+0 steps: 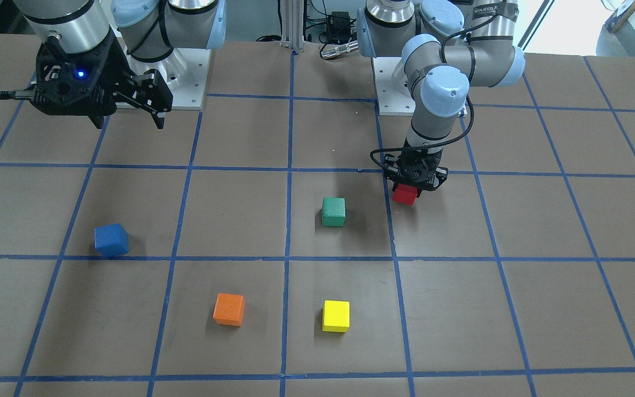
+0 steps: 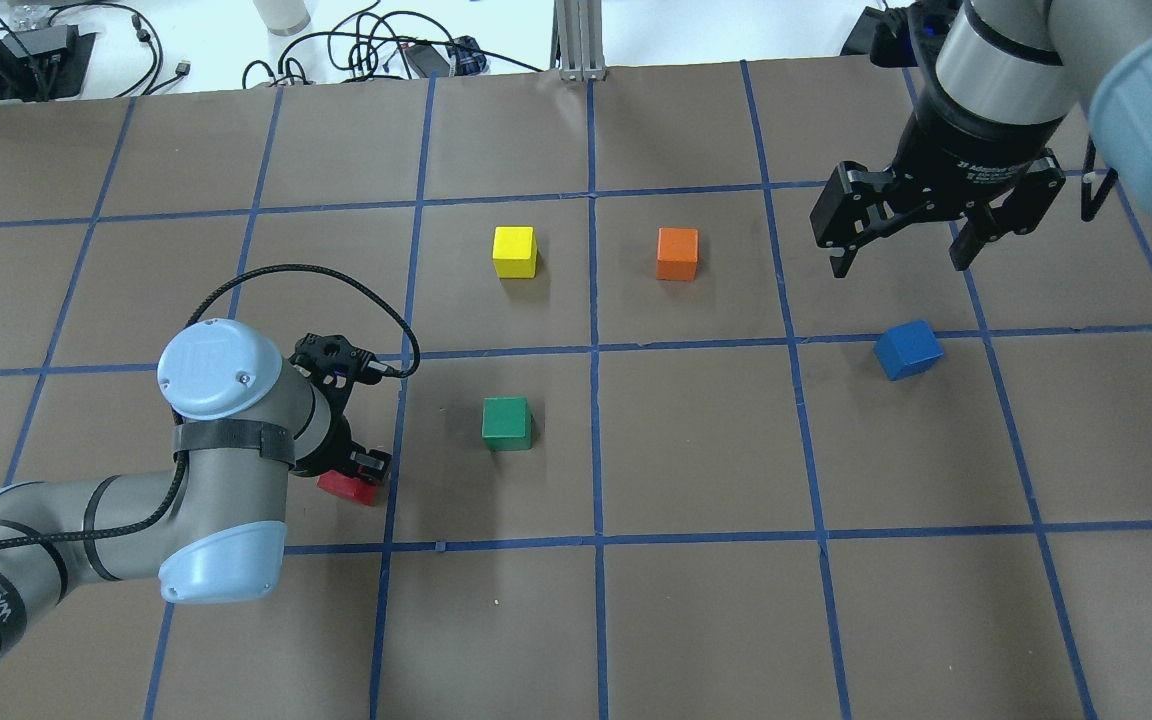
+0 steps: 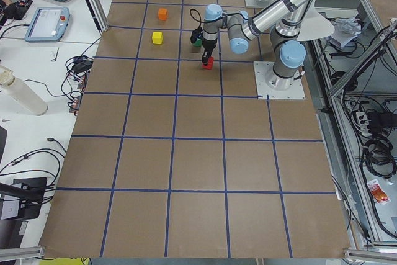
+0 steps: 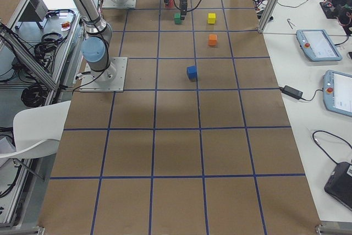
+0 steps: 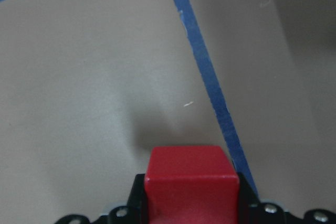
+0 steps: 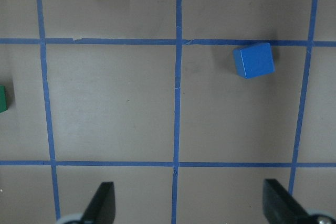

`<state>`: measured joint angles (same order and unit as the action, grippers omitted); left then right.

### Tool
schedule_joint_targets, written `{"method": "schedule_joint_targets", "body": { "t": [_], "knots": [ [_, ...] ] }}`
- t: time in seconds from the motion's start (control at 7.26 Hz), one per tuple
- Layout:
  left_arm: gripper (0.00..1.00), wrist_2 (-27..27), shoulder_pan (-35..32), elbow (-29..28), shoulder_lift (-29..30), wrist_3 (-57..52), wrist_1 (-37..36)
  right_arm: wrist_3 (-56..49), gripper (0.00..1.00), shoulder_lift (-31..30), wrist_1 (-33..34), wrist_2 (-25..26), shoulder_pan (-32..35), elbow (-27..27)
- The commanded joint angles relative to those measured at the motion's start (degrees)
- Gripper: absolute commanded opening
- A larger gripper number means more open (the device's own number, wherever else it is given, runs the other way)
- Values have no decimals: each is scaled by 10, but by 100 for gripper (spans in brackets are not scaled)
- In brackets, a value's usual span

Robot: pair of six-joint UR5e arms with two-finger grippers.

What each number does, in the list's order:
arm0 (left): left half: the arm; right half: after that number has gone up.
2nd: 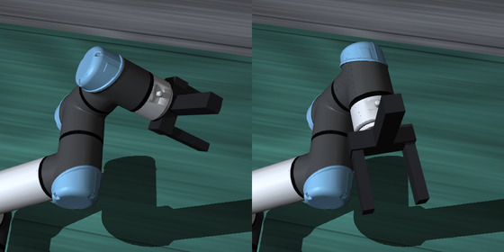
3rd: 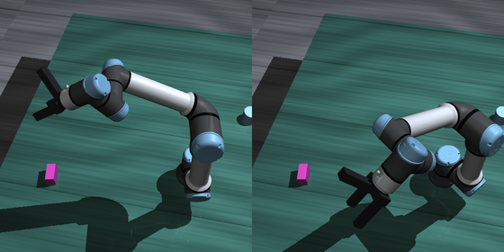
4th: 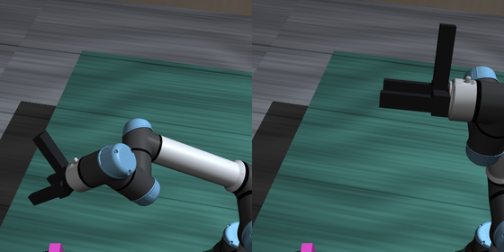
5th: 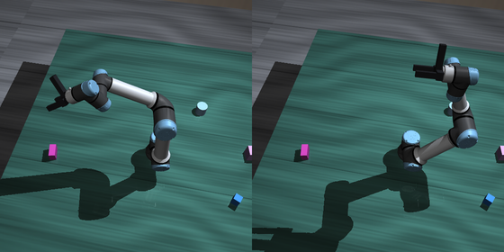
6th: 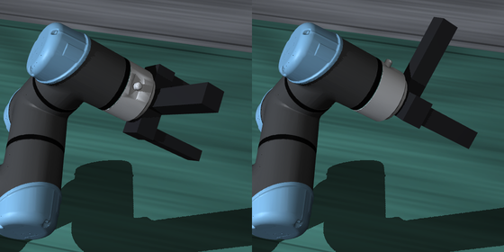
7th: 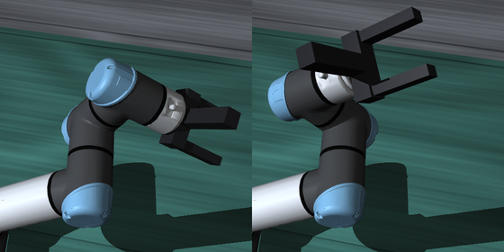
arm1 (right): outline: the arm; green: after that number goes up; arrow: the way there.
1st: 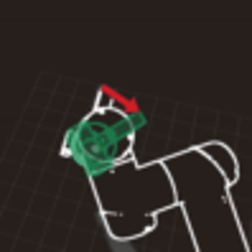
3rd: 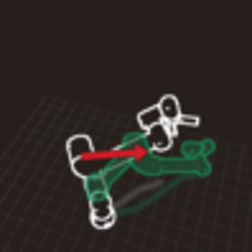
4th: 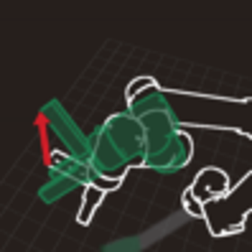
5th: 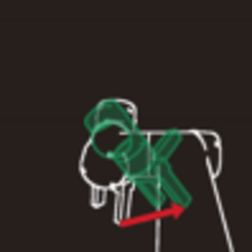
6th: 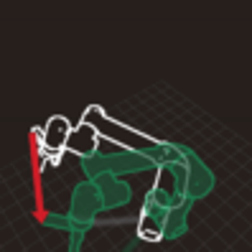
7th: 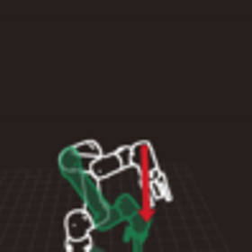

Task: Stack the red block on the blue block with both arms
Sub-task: 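Carry the red cube with the left gripper and set it beside the orange cube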

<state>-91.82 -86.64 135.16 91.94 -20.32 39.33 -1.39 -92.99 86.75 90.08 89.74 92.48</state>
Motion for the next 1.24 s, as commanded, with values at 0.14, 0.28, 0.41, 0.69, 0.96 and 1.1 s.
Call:
{"method": "schedule_joint_targets", "body": {
  "t": [0.14, 0.28, 0.41, 0.69, 0.96, 1.1],
  "knots": [
    [17, 66, -37, -171, 23, 153, 132, 2, 100, -1, 0, 0, 0, 3],
    [17, 69, -82, -243, 58, 236, 161, 7, 100, -4, 0, 0, 0, 4],
    [17, 80, -114, -298, 100, 290, 168, 6, 100, -4, 0, 0, -1, 4],
    [17, 81, -172, -377, 188, 396, 160, 6, 100, -4, 1, 0, 0, 6],
    [17, 78, -208, -443, 261, 437, 160, 6, 100, -4, 0, 0, 0, 6],
    [17, 75, -225, -460, 287, 444, 153, 2, 100, -4, 0, 0, 0, 6]
  ]
}}
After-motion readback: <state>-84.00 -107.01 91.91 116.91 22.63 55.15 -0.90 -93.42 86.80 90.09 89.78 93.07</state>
